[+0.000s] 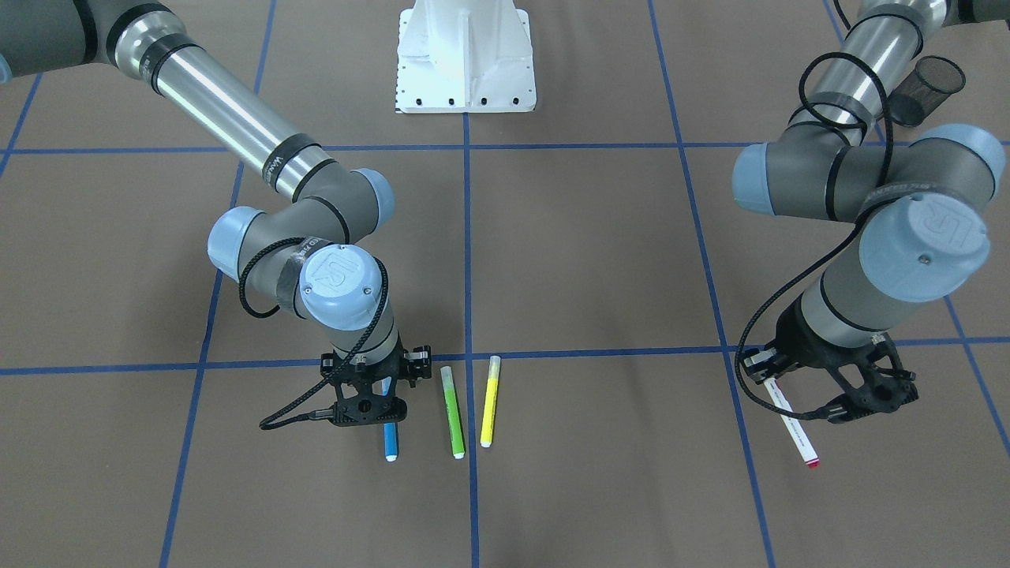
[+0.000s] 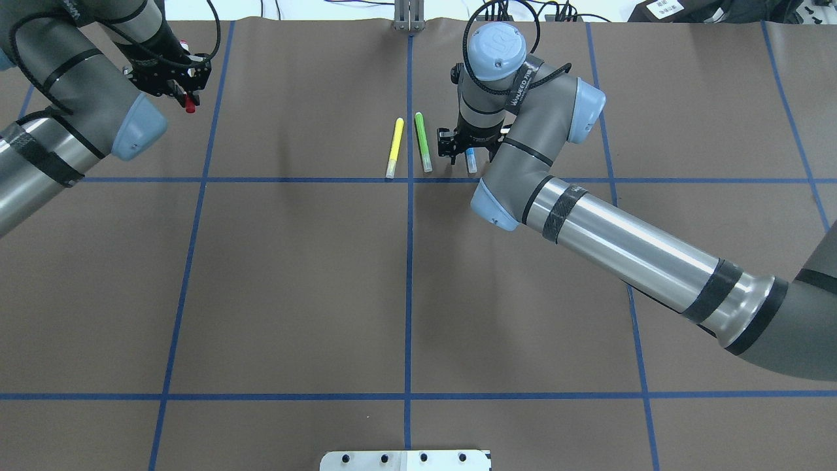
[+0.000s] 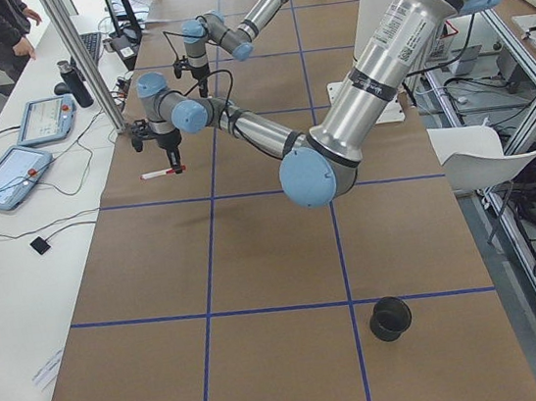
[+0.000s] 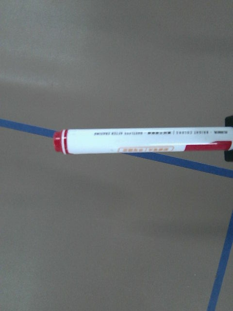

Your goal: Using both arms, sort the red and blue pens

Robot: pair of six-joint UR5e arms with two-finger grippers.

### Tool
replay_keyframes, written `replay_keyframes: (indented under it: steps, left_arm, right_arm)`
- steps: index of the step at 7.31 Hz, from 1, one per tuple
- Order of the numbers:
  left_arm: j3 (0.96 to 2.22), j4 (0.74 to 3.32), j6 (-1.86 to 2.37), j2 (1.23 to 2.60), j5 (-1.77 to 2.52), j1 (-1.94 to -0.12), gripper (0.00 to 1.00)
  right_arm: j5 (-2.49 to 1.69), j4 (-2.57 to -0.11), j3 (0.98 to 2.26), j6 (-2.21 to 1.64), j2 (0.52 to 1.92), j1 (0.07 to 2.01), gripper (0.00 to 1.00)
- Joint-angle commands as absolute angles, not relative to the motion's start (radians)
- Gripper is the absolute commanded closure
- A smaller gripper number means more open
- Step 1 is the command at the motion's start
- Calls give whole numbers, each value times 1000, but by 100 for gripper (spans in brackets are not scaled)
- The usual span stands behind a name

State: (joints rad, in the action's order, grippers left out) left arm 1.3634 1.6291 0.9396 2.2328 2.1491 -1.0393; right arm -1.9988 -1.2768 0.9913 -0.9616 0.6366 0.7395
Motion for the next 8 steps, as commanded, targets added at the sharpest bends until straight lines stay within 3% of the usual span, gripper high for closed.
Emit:
replay_keyframes:
  steps: [1, 3, 6, 8]
  left_arm:
    - [1364, 1629, 939, 2232, 2149, -1039, 100]
    - [1362, 1629, 939, 2232, 2149, -1039, 100]
    - [1362, 1629, 939, 2232, 2149, -1039, 100]
    - [1362, 1629, 939, 2232, 2149, -1039, 100]
  right_arm:
    - [-1999, -1278, 991, -965, 637, 738, 39]
    - [-1999, -1276, 991, -965, 638, 738, 47]
    - [-1999, -1278, 991, -965, 640, 738, 52]
    - [-2000, -1278, 991, -963, 643, 738, 85]
